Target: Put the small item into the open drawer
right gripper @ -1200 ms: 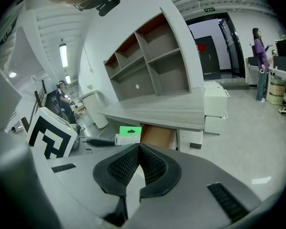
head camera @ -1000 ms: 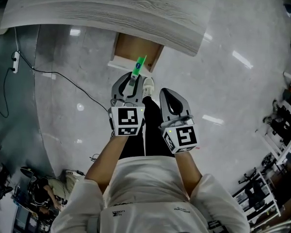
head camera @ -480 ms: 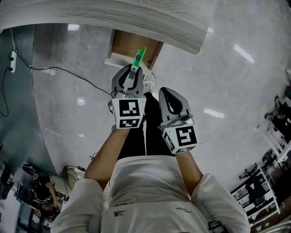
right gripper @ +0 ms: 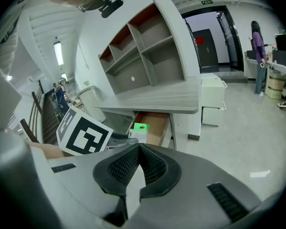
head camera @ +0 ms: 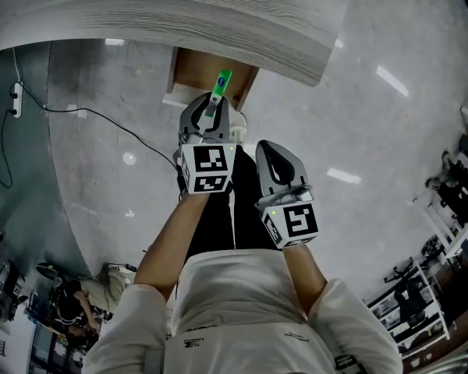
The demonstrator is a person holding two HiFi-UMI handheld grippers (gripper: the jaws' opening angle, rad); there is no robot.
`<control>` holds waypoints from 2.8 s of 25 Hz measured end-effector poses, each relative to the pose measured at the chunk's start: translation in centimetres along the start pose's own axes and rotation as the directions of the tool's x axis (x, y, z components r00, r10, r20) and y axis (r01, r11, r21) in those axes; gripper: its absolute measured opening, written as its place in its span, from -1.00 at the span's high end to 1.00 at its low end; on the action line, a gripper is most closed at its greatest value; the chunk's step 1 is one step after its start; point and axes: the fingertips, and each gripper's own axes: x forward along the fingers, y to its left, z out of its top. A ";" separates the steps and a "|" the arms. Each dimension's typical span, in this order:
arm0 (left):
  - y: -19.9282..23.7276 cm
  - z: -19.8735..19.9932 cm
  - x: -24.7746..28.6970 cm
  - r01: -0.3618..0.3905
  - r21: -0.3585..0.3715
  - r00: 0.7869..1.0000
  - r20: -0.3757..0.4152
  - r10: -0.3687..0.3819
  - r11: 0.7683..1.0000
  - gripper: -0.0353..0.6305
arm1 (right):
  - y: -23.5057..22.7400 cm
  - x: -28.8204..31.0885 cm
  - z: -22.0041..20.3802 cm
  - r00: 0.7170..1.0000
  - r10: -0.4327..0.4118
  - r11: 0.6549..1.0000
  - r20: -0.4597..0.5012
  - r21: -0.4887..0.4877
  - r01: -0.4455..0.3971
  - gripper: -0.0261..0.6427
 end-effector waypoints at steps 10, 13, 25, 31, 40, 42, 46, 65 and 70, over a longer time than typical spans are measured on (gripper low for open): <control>0.1 -0.2 1.1 -0.009 0.023 0.999 -0.040 0.009 1.000 0.58 | 0.1 -0.7 0.1 1.000 -0.002 1.000 -0.006 0.003 0.002 0.83; 0.5 -0.3 1.2 -0.016 0.023 0.999 -0.050 0.017 1.000 0.58 | 0.4 -0.8 0.1 1.000 0.000 1.000 -0.008 0.003 0.000 0.84; 1.0 -0.6 1.9 -0.026 0.004 0.996 -0.090 0.027 1.000 0.58 | 1.0 -1.1 0.4 1.000 0.014 1.000 -0.021 -0.001 -0.014 0.83; 0.6 -1.3 3.3 -0.026 -0.003 0.993 -0.113 0.026 1.000 0.58 | 0.4 -0.8 -0.6 0.999 0.016 1.000 -0.031 0.005 -0.016 0.83; 1.2 -1.6 3.2 -0.018 -0.012 0.992 -0.126 0.016 1.000 0.56 | 0.5 -0.7 -0.2 1.000 0.007 1.000 -0.023 0.005 -0.006 0.83; 1.4 -1.3 2.9 -0.018 -0.010 0.992 -0.124 0.017 1.000 0.53 | 0.7 -0.9 0.2 1.000 0.001 1.000 -0.019 0.005 -0.001 0.83; 0.4 -0.9 4.0 -0.009 -0.014 0.993 -0.118 0.008 1.000 0.50 | -0.6 -0.8 0.0 1.000 0.001 1.000 -0.011 -0.001 -0.001 0.83; -1.2 2.2 0.4 -0.010 -0.003 0.999 -0.048 0.010 1.000 0.53 | -0.1 -3.6 1.5 0.997 -0.019 0.999 0.069 -0.034 0.021 0.83; -0.7 4.0 -2.4 -0.010 0.018 1.000 -0.015 0.011 1.000 0.58 | 1.1 -4.8 3.9 0.993 -0.023 0.998 0.116 -0.054 0.030 0.83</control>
